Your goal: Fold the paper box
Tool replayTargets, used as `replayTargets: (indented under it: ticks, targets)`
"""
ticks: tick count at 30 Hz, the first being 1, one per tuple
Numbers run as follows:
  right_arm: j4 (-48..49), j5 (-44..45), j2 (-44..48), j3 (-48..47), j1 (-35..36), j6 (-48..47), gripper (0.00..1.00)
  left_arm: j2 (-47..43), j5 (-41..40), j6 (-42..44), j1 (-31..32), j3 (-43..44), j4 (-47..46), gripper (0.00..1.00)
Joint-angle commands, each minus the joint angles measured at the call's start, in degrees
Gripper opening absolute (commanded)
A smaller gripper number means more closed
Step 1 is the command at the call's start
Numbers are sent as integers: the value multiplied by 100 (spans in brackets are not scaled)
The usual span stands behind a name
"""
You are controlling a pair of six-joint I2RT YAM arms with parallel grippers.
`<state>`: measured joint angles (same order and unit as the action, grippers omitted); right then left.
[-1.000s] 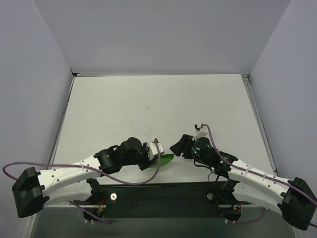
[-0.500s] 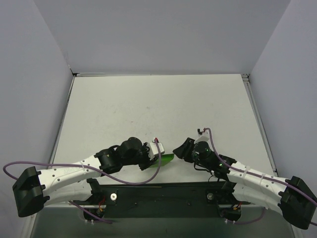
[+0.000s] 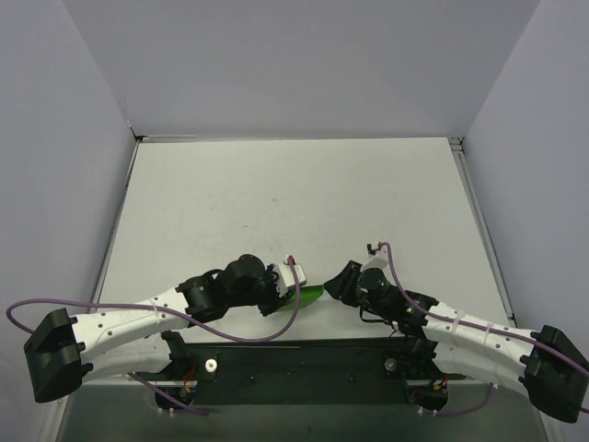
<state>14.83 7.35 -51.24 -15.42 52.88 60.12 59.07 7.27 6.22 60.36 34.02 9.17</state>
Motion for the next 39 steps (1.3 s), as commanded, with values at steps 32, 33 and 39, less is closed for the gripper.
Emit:
replayTargets:
  ticks: [32, 33, 39]
  targets:
    - [196, 513, 141, -110, 363, 369, 37, 166, -94, -59, 55, 122, 270, 0]
    - [204, 513, 124, -93, 389, 421, 36, 166, -103, -68, 55, 131, 270, 0]
    - [231, 548, -105, -23, 617, 597, 29, 201, -129, -94, 64, 140, 279, 0]
